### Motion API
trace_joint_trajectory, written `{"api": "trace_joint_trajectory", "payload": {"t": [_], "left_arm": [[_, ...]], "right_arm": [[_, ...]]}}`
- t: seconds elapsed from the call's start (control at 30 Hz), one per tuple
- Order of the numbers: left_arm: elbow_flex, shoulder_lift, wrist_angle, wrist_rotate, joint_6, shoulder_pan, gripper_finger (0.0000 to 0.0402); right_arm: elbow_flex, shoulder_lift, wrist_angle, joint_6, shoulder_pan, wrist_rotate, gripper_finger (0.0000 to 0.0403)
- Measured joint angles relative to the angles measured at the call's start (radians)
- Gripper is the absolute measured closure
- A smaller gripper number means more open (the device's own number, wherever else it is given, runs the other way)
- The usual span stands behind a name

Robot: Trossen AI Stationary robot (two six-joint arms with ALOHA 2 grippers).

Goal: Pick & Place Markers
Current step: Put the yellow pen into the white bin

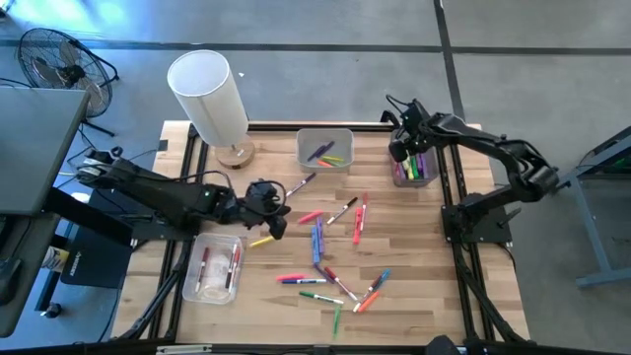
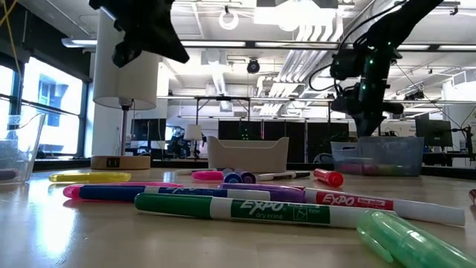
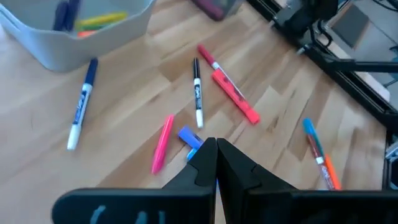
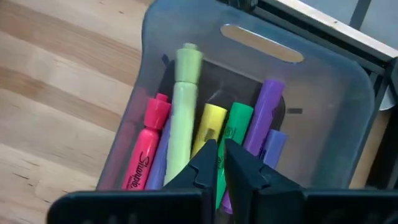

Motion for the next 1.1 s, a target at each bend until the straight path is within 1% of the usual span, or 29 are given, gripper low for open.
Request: {"api": "trace_joint_trajectory", "payload": {"t": [0.1,0.2,0.37,0.43,0.53,0.67,0.7,0.8,0.87,0.97,1.0,1.1], "left_arm": [[0.000,0.014,0.003,0.016,-0.009,-0.002,0.0401],[0.000,0.035,0.003,0.011,-0.020,-0.002,0.0401],[0.000,0.041,0.003,0.007,-0.039,-0.001,0.0394],[0.000,0.041,0.003,-0.003,-0.038,-0.002,0.0381],[0.000,0.042,0.002,-0.024,-0.033,-0.001,0.0349],[0.000,0.042,0.000,-0.044,-0.022,-0.001,0.0298],[0.000,0.042,-0.004,-0.032,-0.004,-0.001,0.0287],[0.000,0.042,-0.018,0.058,0.044,-0.001,0.0264],[0.006,0.052,-0.044,0.116,0.051,0.018,0.0260],[0.047,0.117,-0.111,0.210,0.056,0.064,0.0259],[0.063,0.135,-0.160,0.229,0.068,0.077,0.0258],[0.140,0.205,-0.216,0.278,0.139,0.102,0.0258]], "right_arm": [[0.000,-0.008,0.002,-0.013,0.000,-0.008,0.0390],[0.000,-0.050,0.002,-0.035,0.001,-0.019,0.0390],[0.000,-0.163,0.008,-0.054,0.012,-0.097,0.0381],[0.000,-0.212,0.010,-0.052,0.025,-0.133,0.0378],[0.000,-0.285,0.024,-0.018,0.054,-0.170,0.0380],[0.000,-0.358,0.056,-0.003,0.120,-0.180,0.0386],[0.000,-0.372,0.063,-0.002,0.137,-0.181,0.0388],[0.000,-0.395,0.074,-0.002,0.185,-0.182,0.0392],[0.000,-0.397,0.078,0.003,0.212,-0.181,0.0395],[0.000,-0.393,0.081,0.008,0.242,-0.172,0.0399],[0.000,-0.389,0.080,0.007,0.251,-0.166,0.0401],[0.000,-0.385,0.081,0.010,0.269,-0.143,0.0402]]}}
